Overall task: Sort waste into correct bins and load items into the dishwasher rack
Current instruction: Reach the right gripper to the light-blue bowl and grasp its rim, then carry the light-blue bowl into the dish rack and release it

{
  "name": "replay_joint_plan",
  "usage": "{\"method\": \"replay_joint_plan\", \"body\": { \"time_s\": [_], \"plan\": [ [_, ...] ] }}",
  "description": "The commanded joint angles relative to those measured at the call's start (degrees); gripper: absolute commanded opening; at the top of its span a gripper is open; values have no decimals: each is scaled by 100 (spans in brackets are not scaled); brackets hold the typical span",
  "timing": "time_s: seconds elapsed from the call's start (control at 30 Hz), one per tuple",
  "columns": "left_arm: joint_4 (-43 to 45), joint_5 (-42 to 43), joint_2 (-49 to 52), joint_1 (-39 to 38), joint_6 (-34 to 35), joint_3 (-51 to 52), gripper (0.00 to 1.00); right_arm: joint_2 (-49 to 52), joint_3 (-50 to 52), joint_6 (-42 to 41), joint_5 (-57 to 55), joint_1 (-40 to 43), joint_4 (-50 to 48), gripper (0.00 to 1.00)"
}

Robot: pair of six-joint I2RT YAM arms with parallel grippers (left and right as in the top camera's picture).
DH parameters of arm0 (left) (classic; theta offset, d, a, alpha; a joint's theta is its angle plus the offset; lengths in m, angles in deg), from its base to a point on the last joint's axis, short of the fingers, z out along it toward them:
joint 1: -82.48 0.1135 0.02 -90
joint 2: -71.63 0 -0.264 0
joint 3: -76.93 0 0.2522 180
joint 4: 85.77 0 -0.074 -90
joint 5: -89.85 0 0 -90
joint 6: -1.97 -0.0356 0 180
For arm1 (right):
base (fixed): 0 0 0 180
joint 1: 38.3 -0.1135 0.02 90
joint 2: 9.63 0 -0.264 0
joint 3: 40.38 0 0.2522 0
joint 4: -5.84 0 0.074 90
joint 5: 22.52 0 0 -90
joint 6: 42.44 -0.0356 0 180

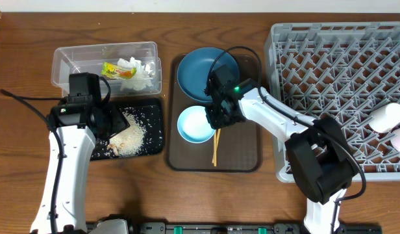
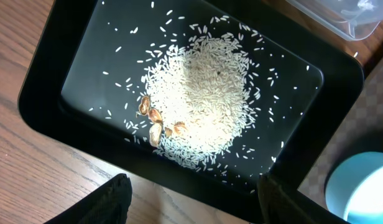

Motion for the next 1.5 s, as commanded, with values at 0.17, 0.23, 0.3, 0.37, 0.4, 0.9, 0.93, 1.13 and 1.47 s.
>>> {"method": "replay_joint_plan", "body": {
  "time_s": [0.17,0.23,0.3,0.37,0.4,0.9,0.93,1.13,1.47],
  "plan": [
    [-39,-61,-76,20,76,-42,68,-824,-83,133,-105,417,24,1],
    [-37,-44,-76,20,76,-42,68,-1119,-83,326,-109,577,46,1],
    [-35,-44,-76,20,76,-42,68,-1440,-83,533,-157,761,92,1],
    [-35,-44,-76,20,76,-42,68,-1749,-83,640,-417,960,162,1],
    [-35,-44,-76,20,76,-42,69,-1904,-83,710,-643,1084,199,1],
    [-33,-44,-76,20,76,-42,69,-2699,-83,2223,-5309,2780,-1246,1],
    [-33,-44,-76,20,76,-42,69,-2699,-83,2369,-5436,2885,-1451,1],
    [-33,-44,-76,20,76,-42,69,-2680,-83,3499,-5552,3615,-2745,1],
    [-33,-44,-76,20,76,-42,69,-2227,-83,4962,-5626,4645,-4054,1]
  ]
}}
